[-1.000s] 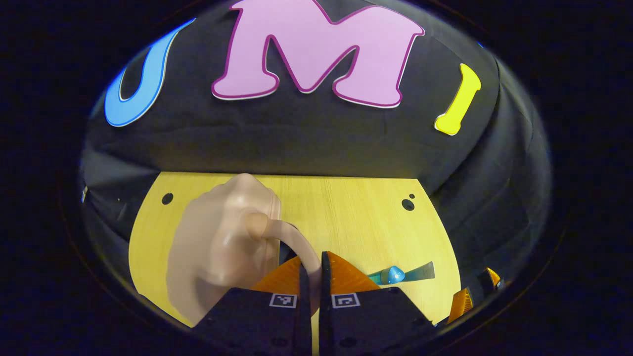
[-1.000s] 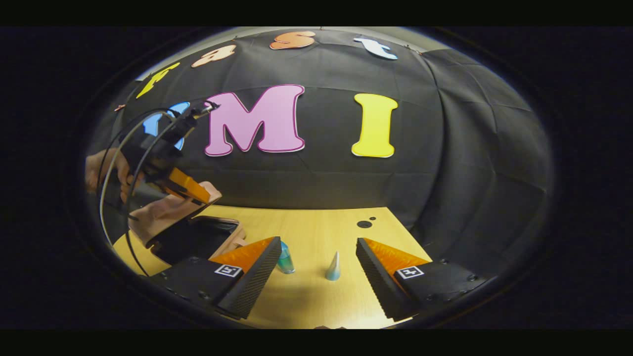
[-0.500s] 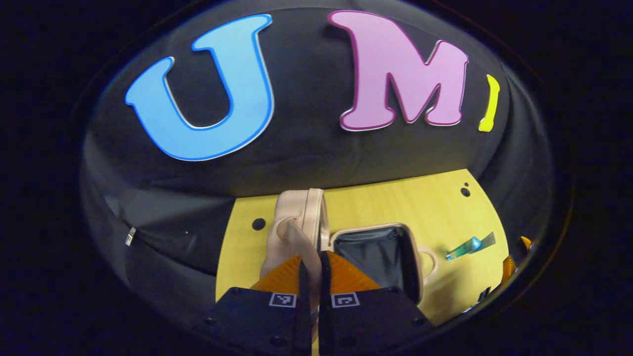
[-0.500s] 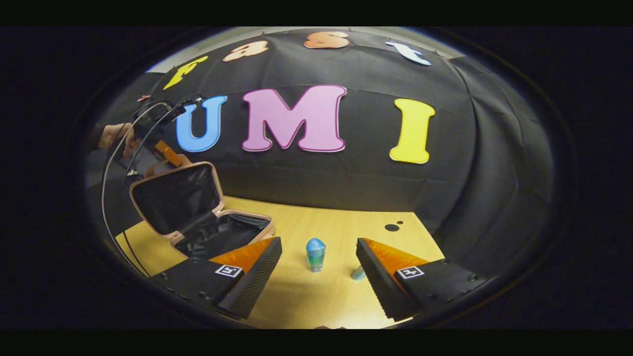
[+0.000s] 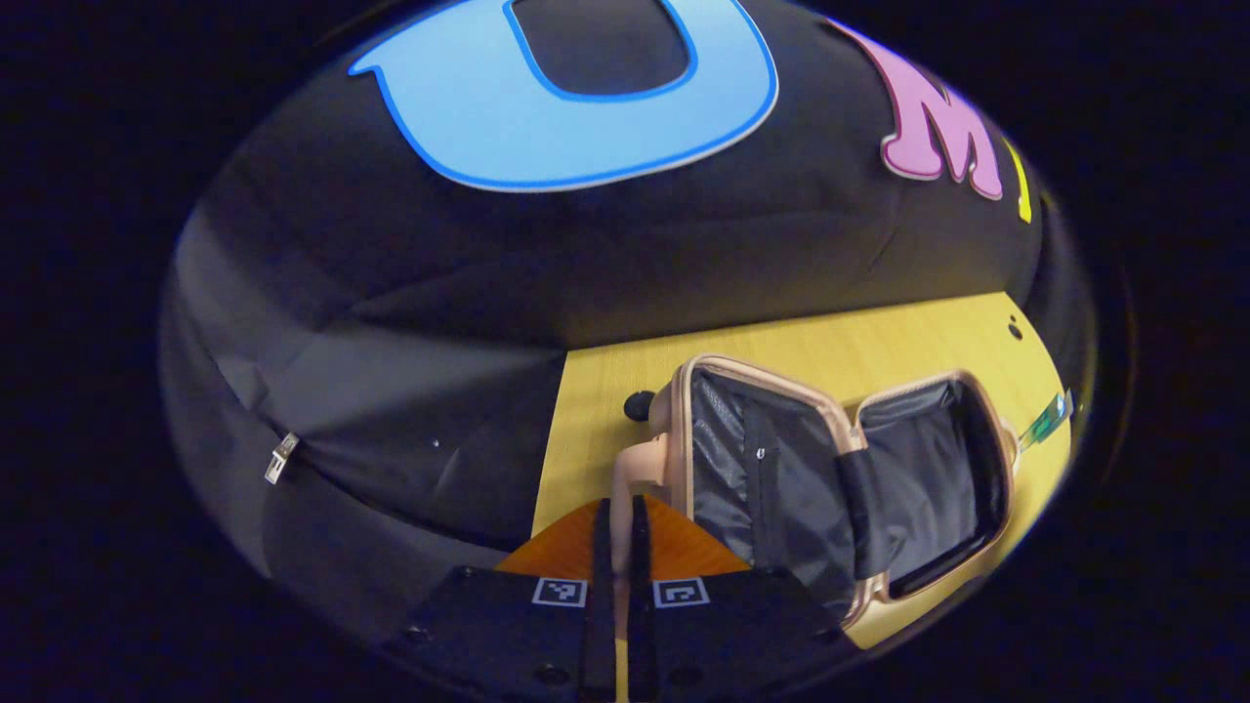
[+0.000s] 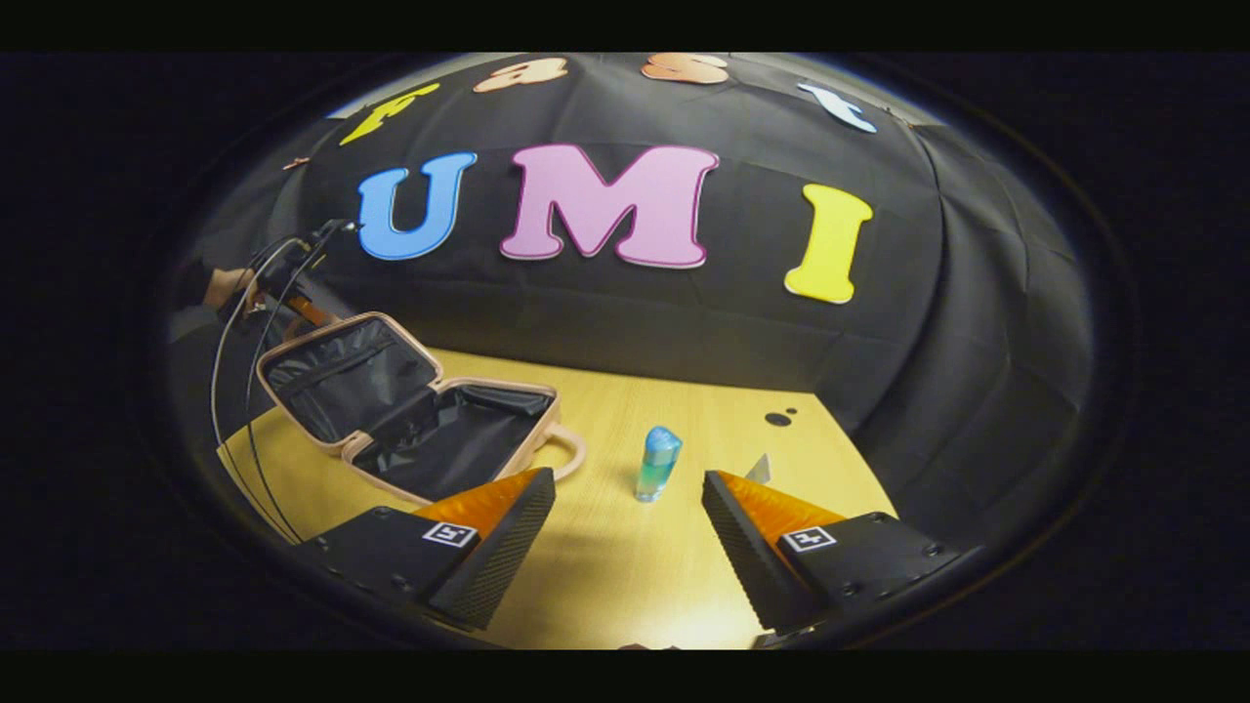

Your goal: First open the suitcase, pack the skin care products into it, and then close the suitcase.

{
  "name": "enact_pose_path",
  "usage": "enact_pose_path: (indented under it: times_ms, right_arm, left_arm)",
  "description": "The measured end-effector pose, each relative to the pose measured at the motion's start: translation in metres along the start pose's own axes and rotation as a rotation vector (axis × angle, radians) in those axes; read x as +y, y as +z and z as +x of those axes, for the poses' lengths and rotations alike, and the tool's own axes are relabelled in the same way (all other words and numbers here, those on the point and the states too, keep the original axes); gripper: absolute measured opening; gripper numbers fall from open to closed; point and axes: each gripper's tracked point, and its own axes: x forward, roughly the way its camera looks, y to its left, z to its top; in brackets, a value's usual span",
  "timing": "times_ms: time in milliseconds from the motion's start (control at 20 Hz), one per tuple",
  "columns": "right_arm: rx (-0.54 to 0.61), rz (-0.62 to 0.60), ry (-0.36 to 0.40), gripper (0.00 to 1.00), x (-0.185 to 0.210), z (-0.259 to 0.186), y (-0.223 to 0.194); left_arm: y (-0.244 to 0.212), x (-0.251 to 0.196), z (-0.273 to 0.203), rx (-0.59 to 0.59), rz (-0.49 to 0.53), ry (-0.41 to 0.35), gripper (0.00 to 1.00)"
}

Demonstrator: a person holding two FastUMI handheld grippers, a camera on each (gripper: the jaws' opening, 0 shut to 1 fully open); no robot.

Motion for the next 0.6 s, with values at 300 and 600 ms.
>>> enact_pose_path:
  times_ms: [300,600]
  right_arm:
    - [0.035,-0.024,-0.116,0.97,-0.025,0.007,-0.024]
    - [0.048,-0.007,-0.161,0.97,-0.038,0.01,-0.034]
  left_arm:
    - [-0.072,0.01,0.083,0.086,-0.161,-0.028,0.11]
    - [-0.08,0.012,0.093,0.067,-0.176,-0.021,0.16]
